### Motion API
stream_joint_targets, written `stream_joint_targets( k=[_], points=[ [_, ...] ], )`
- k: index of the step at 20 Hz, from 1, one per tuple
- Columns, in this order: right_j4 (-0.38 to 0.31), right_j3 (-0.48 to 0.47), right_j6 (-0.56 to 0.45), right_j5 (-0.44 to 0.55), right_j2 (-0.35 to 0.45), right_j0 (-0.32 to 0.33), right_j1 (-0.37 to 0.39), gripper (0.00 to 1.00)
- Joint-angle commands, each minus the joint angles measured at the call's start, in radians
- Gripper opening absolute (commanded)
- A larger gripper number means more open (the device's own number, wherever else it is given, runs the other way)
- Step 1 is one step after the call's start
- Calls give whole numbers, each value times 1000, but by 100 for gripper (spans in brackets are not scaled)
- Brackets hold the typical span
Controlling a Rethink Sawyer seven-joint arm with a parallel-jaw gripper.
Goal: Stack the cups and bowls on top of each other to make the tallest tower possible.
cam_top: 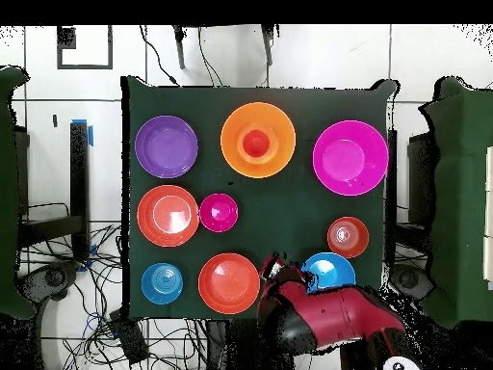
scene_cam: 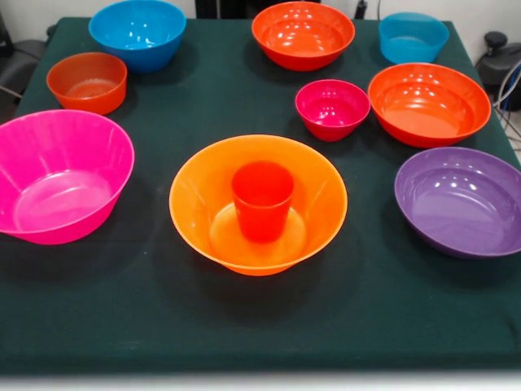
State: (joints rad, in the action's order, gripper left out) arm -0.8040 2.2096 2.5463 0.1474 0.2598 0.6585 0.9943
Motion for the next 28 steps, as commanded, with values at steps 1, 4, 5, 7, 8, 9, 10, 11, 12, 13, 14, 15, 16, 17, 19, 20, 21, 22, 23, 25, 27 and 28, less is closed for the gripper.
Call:
stream_joint_targets(
  k=[1,4,5,7,8,9,10,11,12,13,14,15,16,17,19,20,21,22,23,25,27,28],
  points=[
    [78,61,-345,261,233,158,1,100],
    [59,58,-337,259,250,161,-1,100],
    [53,57,-335,260,260,165,0,100],
    [45,58,-331,267,283,183,-2,100],
    [38,54,-323,270,289,183,-5,100],
    [32,51,-315,274,294,184,-8,100],
    [23,42,-307,279,296,181,-15,100],
    [17,37,-301,282,299,181,-19,100],
    [11,29,-296,285,303,181,-26,100],
    [5,23,-291,289,307,181,-31,100],
    [1,14,-290,294,312,182,-39,100],
    [-4,9,-286,297,315,182,-43,100],
    [-9,3,-283,300,318,182,-48,100],
    [-13,0,-281,300,319,181,-51,100],
    [-27,-10,-270,296,318,178,-62,100],
    [-36,-18,-263,291,316,174,-71,100],
    [-42,-23,-257,289,315,173,-76,100],
    [-52,-30,-250,281,314,170,-86,100],
    [-58,-34,-245,278,312,167,-90,100],
    [-76,-40,-228,263,303,159,-99,100],
    [-95,-49,-208,254,287,142,-106,100],
    [-107,-55,-196,249,278,131,-110,100]
  ],
)
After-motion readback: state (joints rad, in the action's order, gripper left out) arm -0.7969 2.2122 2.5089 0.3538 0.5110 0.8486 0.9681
